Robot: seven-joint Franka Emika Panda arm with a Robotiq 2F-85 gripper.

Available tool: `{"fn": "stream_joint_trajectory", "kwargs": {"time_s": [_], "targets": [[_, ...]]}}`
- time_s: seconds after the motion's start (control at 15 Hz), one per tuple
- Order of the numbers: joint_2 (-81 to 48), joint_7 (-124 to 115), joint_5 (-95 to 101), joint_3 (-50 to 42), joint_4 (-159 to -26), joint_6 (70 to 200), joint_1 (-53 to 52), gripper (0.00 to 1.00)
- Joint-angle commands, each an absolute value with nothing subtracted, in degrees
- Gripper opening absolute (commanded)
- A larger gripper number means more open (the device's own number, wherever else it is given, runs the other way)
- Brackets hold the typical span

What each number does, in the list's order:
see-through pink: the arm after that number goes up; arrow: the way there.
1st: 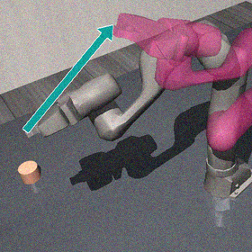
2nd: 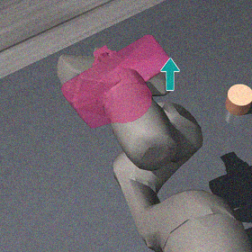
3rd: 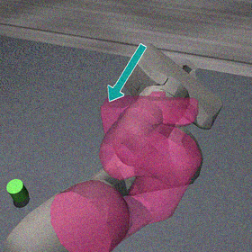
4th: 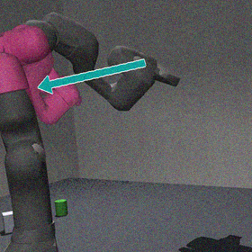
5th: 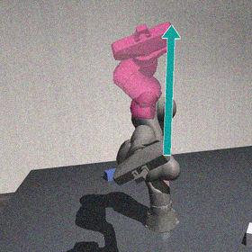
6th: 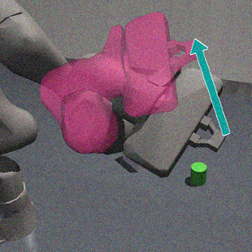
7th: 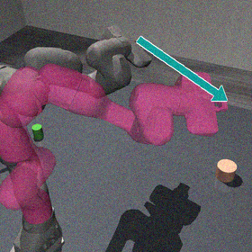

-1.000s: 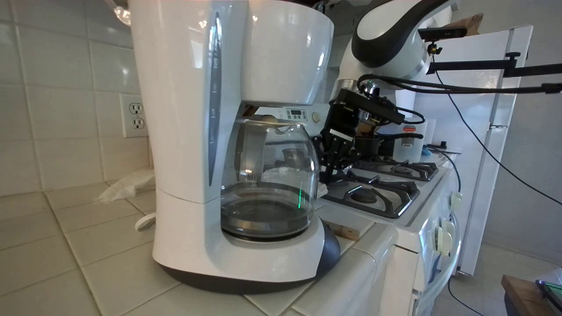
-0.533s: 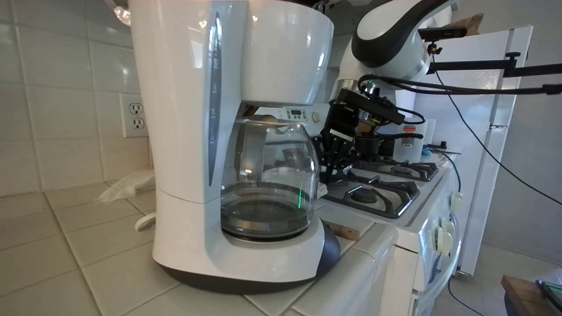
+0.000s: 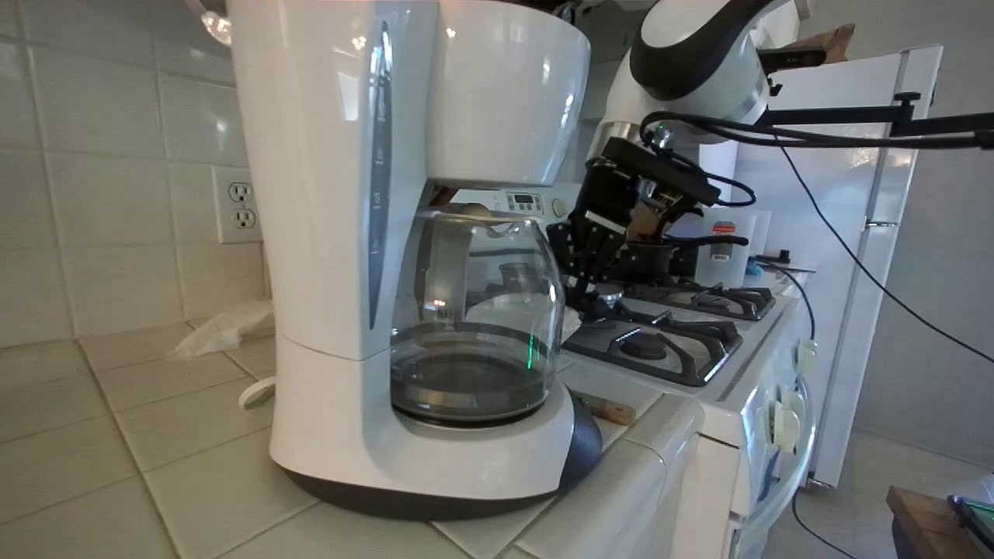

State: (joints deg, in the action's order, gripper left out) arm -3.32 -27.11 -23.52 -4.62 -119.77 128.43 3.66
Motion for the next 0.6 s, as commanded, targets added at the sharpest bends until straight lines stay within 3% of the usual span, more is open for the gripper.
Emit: {"fn": "stream_joint_trajectory", "kwargs": {"time_s": [0.0,0.4,0.53], "targets": [[-0.6,-26.7,-23.2,-4.5,-120.7,127.8,3.8,0.03],[0.4,-28.6,-21.1,-4.5,-120.8,127.7,3.8,0.04],[0.6,-32.1,-17.9,-4.5,-121.0,128.3,3.6,0.30]]}}
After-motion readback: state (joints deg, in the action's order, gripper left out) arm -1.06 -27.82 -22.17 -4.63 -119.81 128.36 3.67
